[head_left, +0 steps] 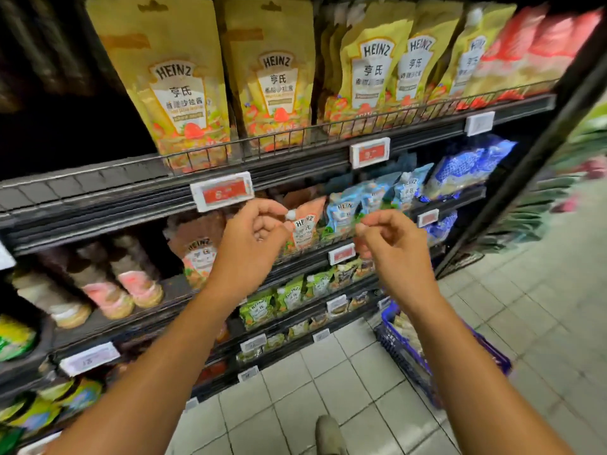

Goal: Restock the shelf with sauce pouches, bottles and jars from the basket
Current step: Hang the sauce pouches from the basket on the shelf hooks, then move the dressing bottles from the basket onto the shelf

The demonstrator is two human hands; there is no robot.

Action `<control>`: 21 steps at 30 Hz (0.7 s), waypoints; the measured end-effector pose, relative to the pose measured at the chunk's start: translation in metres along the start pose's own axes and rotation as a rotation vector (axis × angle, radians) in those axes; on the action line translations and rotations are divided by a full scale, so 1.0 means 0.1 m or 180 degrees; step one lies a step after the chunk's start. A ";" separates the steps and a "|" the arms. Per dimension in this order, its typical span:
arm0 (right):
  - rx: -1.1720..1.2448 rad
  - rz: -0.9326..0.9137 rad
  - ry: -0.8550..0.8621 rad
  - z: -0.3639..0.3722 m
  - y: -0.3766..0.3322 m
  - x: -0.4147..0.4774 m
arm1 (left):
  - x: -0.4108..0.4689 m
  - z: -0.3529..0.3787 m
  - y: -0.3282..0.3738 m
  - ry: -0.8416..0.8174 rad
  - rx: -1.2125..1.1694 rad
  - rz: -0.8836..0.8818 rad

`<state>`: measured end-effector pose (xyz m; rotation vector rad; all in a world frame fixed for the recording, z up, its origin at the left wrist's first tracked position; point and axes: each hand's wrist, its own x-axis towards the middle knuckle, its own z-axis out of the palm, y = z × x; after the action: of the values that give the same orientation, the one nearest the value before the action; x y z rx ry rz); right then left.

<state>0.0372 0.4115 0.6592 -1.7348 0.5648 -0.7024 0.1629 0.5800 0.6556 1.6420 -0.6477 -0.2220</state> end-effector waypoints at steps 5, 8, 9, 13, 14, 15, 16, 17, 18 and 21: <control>-0.0026 0.0305 0.0539 -0.62 0.23 -0.39 | -0.10 0.73 -0.06 -0.0663 -0.0174 -0.0284; -0.0041 0.0435 0.0906 -1.03 0.35 -0.57 | -0.15 1.20 -0.01 -0.1058 -0.0284 -0.0364; -0.0055 0.0487 0.1013 -1.17 0.40 -0.62 | -0.16 1.36 0.00 -0.1186 -0.0284 -0.0365; -0.0112 0.0682 0.1342 -1.70 0.56 -0.75 | -0.15 1.99 0.06 -0.1656 -0.0280 -0.0384; -0.0109 0.0738 0.1426 -1.83 0.61 -0.77 | -0.14 2.14 0.07 -0.1747 -0.0278 -0.0402; -0.0111 0.0791 0.1511 -1.96 0.66 -0.78 | -0.12 2.31 0.07 -0.1829 -0.0290 -0.0417; -0.0120 0.0838 0.1588 -2.08 0.71 -0.78 | -0.10 2.48 0.08 -0.1910 -0.0311 -0.0428; -0.0129 0.0881 0.1665 -2.21 0.76 -0.78 | -0.08 2.65 0.08 -0.1993 -0.0323 -0.0439; -0.0137 0.0919 0.1738 -2.33 0.82 -0.77 | -0.07 2.82 0.08 -0.2071 -0.0322 -0.0454; -0.0141 0.1025 0.1947 -2.72 1.02 -0.74 | -0.02 3.34 0.06 -0.2229 -0.0334 -0.0498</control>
<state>-0.2093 0.2507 0.6020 -1.4047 1.2548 -0.9913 -0.0061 0.2970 0.5984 1.5012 -1.0071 -0.9556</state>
